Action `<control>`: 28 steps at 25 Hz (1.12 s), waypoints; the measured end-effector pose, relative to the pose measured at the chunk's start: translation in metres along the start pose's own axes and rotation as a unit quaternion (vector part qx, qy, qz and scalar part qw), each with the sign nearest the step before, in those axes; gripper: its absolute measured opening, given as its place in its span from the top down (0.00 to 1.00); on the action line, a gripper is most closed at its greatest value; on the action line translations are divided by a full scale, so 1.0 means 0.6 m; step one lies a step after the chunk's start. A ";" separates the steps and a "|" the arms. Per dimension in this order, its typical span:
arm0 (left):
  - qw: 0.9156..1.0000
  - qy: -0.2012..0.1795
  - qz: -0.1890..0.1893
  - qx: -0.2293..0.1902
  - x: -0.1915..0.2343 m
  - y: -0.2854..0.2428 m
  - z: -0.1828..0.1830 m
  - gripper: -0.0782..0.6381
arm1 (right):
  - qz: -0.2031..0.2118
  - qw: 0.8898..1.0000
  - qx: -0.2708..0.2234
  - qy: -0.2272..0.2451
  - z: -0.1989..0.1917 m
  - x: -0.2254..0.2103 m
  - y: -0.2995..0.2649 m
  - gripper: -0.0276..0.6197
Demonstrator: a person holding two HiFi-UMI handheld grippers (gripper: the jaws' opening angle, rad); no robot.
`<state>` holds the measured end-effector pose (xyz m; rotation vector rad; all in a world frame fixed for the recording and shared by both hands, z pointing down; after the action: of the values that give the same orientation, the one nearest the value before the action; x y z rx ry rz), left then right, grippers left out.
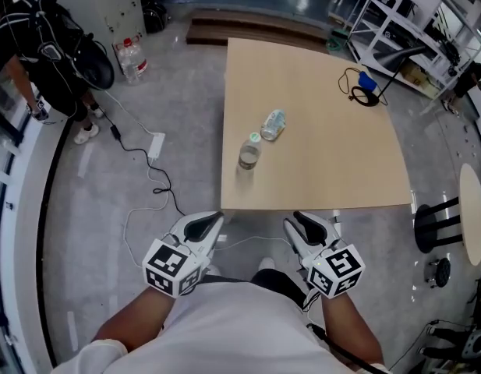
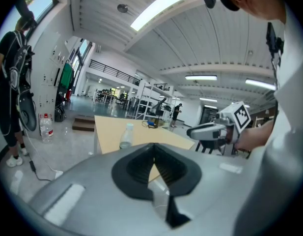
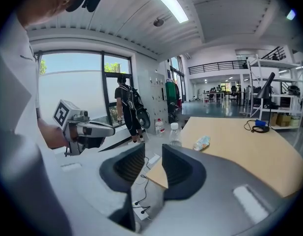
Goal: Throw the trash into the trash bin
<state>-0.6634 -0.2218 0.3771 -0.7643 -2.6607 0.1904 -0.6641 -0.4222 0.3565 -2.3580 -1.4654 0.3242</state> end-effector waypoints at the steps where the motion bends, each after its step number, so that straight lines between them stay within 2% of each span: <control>1: 1.000 0.001 0.005 -0.001 0.007 0.002 -0.002 0.88 | -0.005 1.000 -0.003 0.003 0.003 -0.005 -0.006 0.78; 5: 0.999 0.013 0.040 -0.008 0.047 0.005 -0.008 0.88 | -0.021 1.000 -0.013 0.002 0.008 -0.033 -0.039 0.78; 13: 0.991 0.026 0.127 -0.018 0.094 0.011 -0.020 0.88 | 0.019 1.000 0.022 0.004 -0.060 -0.083 -0.181 0.75; 15: 0.989 0.034 0.144 -0.011 0.102 0.008 -0.033 0.88 | 0.036 0.999 0.037 0.004 -0.083 -0.088 -0.218 0.70; 20: 0.985 0.049 0.164 0.007 0.110 -0.032 -0.056 0.88 | 0.076 0.996 0.053 0.019 -0.102 -0.093 -0.283 0.64; 28: 0.977 0.080 0.193 0.039 0.111 -0.071 -0.085 0.88 | 0.124 0.989 0.059 0.046 -0.111 -0.070 -0.356 0.48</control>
<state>-0.7174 -0.2208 0.4543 -1.2112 -2.3185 0.3159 -0.8330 -0.3839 0.5041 -2.4252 -1.0828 0.3481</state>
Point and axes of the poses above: the fingertips, and each gripper's own axes: y backward along the fingers, x to its left, z out of its top, the point moved 4 cm from there along y, backward along the fingers, and after that the axes turned 13 degrees about -z, right-handed, at the moved point
